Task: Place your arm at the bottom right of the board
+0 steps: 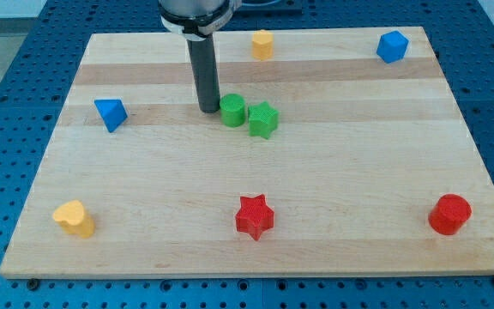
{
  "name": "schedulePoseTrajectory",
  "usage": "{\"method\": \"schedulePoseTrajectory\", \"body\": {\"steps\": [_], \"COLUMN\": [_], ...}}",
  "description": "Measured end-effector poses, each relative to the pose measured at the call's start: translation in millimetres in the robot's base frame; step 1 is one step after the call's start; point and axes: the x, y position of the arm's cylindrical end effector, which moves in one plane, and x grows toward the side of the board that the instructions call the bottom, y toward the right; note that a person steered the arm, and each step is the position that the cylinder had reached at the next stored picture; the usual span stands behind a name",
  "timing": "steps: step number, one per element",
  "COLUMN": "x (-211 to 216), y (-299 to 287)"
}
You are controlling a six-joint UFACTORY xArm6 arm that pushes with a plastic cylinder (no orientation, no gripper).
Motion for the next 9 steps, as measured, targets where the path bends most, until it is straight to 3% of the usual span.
{"method": "schedulePoseTrajectory", "body": {"steps": [3, 5, 7, 9], "x": [9, 64, 112, 118], "y": [17, 4, 93, 218]}}
